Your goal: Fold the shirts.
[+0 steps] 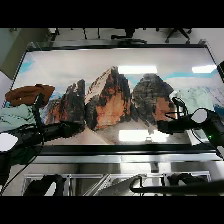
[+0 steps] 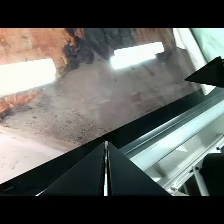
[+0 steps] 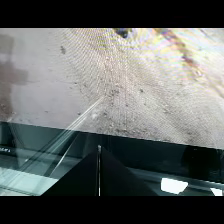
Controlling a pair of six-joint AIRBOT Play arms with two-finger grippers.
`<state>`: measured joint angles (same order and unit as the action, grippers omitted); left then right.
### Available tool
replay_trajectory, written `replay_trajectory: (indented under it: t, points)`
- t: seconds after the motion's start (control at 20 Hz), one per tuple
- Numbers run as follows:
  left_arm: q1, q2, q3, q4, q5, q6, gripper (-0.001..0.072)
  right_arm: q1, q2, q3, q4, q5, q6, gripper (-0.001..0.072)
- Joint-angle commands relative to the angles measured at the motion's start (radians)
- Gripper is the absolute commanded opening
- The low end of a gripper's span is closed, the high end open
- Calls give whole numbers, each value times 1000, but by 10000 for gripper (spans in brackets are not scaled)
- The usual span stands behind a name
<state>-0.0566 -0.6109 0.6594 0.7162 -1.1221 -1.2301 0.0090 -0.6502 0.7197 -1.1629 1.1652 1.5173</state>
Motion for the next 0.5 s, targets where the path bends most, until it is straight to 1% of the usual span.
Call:
replay_trajectory:
  t: [0.0,0.15,0.3,0.35,0.4,0.45]
  points:
    - [1,1,0,32,-2,-1,15,1,1,0,0,2,0,13]
    - [1,1,0,54,2,-1,15,1,1,0,0,2,1,14]
    - [1,1,3,131,9,-2,15,1,1,-1,0,2,0,13]
    - [1,-1,14,179,7,-13,15,1,1,-1,0,2,0,13]
    - [1,-13,42,246,6,-48,15,1,1,0,0,2,0,14]
    - [1,-40,90,347,5,-106,15,1,1,-1,0,2,0,14]
